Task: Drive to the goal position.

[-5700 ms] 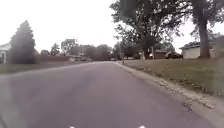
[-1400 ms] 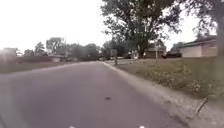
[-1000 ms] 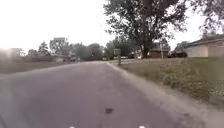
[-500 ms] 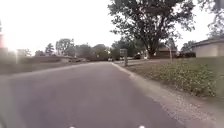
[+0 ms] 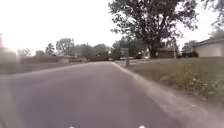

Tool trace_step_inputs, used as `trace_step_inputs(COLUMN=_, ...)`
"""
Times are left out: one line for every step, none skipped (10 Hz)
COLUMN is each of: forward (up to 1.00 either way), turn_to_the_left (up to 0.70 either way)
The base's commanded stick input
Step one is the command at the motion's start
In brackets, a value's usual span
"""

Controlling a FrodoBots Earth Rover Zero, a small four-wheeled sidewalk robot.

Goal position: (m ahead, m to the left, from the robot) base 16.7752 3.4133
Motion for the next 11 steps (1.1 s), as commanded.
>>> trace_step_inputs(forward=1.0, turn_to_the_left=0.0)
trace_step_inputs(forward=1.0, turn_to_the_left=0.0)
trace_step_inputs(forward=1.0, turn_to_the_left=0.0)
trace_step_inputs(forward=1.0, turn_to_the_left=0.0)
trace_step_inputs(forward=1.0, turn_to_the_left=0.0)
trace_step_inputs(forward=1.0, turn_to_the_left=0.0)
trace_step_inputs(forward=1.0, turn_to_the_left=0.0)
trace_step_inputs(forward=1.0, turn_to_the_left=0.0)
trace_step_inputs(forward=1.0, turn_to_the_left=-0.31)
trace_step_inputs(forward=1.0, turn_to_the_left=-0.17)
trace_step_inputs(forward=1.0, turn_to_the_left=-0.05)
